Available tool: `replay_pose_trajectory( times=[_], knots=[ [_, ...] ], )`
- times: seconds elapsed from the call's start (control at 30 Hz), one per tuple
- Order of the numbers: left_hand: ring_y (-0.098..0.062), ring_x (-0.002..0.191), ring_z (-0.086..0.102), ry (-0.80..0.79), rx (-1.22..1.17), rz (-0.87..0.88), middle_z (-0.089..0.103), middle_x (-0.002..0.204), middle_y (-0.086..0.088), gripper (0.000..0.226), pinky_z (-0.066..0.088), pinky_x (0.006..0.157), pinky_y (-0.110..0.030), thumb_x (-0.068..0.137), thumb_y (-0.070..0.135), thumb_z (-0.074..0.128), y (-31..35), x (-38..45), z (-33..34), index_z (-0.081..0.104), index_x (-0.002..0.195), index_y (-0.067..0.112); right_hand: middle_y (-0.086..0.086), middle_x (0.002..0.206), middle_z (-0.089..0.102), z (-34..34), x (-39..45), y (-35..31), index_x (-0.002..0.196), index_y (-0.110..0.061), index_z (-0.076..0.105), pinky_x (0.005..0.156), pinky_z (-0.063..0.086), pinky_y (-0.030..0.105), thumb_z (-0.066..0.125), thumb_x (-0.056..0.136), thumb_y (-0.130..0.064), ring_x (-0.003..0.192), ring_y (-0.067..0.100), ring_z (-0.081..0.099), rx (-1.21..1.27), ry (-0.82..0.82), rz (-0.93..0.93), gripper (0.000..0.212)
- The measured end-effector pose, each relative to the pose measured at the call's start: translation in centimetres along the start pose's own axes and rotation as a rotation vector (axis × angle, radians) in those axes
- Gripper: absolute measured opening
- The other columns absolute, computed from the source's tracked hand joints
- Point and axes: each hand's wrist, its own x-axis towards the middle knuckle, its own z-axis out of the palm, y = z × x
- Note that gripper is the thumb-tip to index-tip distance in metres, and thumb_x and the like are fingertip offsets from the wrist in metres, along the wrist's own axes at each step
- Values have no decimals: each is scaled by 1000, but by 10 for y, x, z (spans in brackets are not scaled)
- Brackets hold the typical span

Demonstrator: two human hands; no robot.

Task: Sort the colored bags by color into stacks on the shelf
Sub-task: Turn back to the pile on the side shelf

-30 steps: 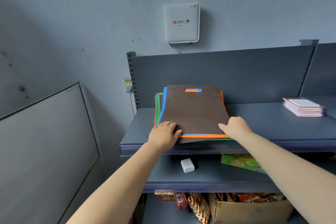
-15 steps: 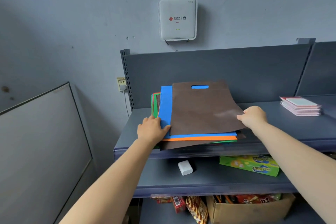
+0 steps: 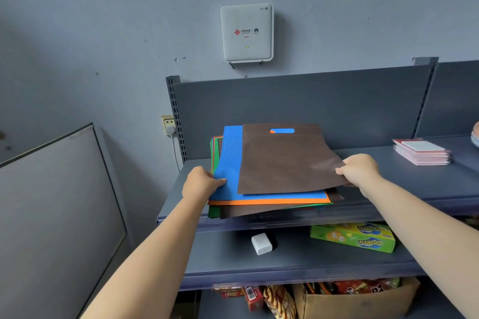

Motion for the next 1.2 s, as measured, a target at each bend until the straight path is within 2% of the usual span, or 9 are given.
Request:
replay_pose_trajectory(
  times=[0.17,0.27,0.4,0.57,0.67,0.77,0.83,0.93,1.2],
  knots=[
    [-19,55,40,89,90,5,45,59,-3,31,29,49,-23,84,15,65,4,-12,-11,48,58,11,21,95,67,-1,-3,1,86,7,69,81,55,50,60,83,5,93,39,62,198,-26,-20,9],
    [-24,67,46,159,156,12,53,75,-5,20,36,56,-26,87,11,58,8,-26,-19,50,69,12,17,96,67,1,-7,2,83,-4,66,76,54,40,58,85,3,90,34,59,239,-10,-84,11],
    [-25,71,39,250,152,51,49,83,-8,11,33,61,-30,87,6,50,11,-47,-31,47,79,14,9,97,66,2,-17,3,108,-13,68,69,43,29,46,87,6,87,27,56,351,-27,-126,36],
    [-29,87,60,402,-23,164,68,101,-13,21,44,70,-28,93,9,52,5,-87,-47,69,103,4,6,123,62,1,-45,8,123,-10,63,86,42,30,42,90,7,111,24,55,515,-78,-148,43],
    [-24,77,59,490,-185,193,68,96,-11,21,53,57,-30,94,9,49,-2,-125,-54,69,101,6,7,134,56,-1,-66,13,131,-8,56,96,38,28,44,93,6,125,23,49,668,-148,-137,43],
    [-13,73,59,625,-347,180,66,91,-4,17,43,47,-8,95,10,51,-13,-172,-63,68,99,10,7,139,51,-4,-92,21,136,-8,50,107,37,38,45,95,5,127,23,48,921,-277,-62,43],
    [-2,71,59,742,-430,184,66,87,0,17,41,52,-5,93,6,53,-22,-208,-71,68,94,13,5,137,51,-6,-113,26,137,-10,49,97,46,40,44,96,3,120,22,52,1041,-364,0,43],
    [1,68,57,860,-487,174,66,84,-3,18,39,53,-6,92,2,54,-39,-265,-80,65,90,16,3,126,60,-8,-148,30,135,-13,51,73,52,28,41,97,3,99,17,61,1196,-526,33,42],
    [4,56,55,1145,-622,110,67,72,7,18,42,55,-15,93,10,58,-93,-417,-124,63,82,23,-8,103,71,-1,-270,15,119,-20,63,63,56,16,40,98,-1,92,9,66,1253,-898,-25,36]
  ],
)
